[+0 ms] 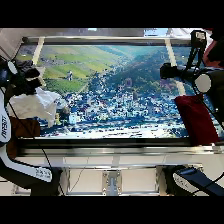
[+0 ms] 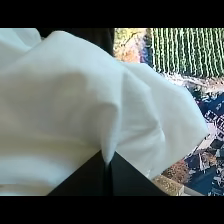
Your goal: Fold the shirts.
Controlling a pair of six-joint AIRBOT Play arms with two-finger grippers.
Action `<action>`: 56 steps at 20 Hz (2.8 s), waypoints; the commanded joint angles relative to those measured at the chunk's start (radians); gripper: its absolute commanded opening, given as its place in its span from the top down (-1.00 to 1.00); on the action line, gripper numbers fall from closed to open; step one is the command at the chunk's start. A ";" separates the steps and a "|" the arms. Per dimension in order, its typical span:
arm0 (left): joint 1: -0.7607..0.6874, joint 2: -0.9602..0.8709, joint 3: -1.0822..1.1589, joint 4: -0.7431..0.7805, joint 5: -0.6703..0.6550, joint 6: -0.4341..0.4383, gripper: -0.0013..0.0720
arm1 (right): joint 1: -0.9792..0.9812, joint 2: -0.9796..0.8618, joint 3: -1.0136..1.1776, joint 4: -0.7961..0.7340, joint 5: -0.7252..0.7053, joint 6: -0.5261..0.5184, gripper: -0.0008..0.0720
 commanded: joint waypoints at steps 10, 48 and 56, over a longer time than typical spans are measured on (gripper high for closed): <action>-0.246 -0.013 0.037 -0.871 -0.013 0.439 0.93 | 0.001 -0.013 0.000 -0.164 -0.041 0.005 -0.68; -0.467 -0.272 0.298 -0.451 -0.142 0.256 -0.67 | 0.064 -0.206 -0.423 0.742 -0.195 -0.370 -0.68; -0.472 -0.289 0.299 -0.454 -0.322 0.364 -0.67 | 0.105 -0.341 -0.423 0.811 -0.278 -0.367 -0.57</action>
